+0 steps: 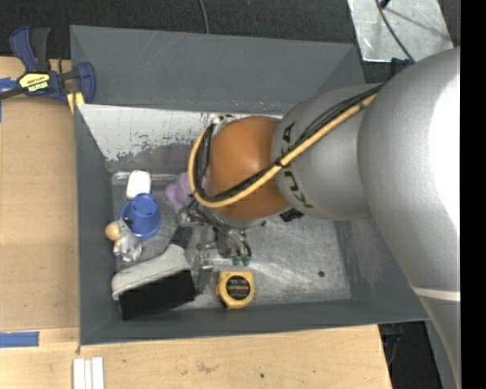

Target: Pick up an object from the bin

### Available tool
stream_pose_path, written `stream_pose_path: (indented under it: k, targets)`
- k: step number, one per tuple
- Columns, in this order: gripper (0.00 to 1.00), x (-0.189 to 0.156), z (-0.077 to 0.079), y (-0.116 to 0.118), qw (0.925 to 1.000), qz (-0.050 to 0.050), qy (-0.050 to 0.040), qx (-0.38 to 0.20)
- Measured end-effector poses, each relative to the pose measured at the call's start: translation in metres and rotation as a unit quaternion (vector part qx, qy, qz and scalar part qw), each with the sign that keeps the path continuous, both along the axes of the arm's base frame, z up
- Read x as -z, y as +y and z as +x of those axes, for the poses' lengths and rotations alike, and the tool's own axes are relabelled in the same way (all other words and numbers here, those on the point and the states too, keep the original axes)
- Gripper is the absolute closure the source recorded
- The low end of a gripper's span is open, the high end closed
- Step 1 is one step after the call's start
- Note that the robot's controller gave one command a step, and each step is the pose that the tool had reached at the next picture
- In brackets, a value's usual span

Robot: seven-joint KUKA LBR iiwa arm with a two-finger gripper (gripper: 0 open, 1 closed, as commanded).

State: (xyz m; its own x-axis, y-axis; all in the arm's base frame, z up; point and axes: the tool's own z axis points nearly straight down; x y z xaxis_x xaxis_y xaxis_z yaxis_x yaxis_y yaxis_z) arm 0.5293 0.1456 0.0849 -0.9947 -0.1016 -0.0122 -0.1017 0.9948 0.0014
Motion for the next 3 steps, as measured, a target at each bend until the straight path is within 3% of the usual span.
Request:
stream_pose_path:
  k: [1,2,3]
  targets:
    - [0.00,0.008,0.002,0.008,0.9990,-0.001,-0.0021,0.045]
    - [0.00,0.012,-0.032,0.002,0.9998,0.000,-0.0013,-0.020]
    - [1.00,0.012,-0.037,0.007,0.9999,-0.001,0.0018,0.016]
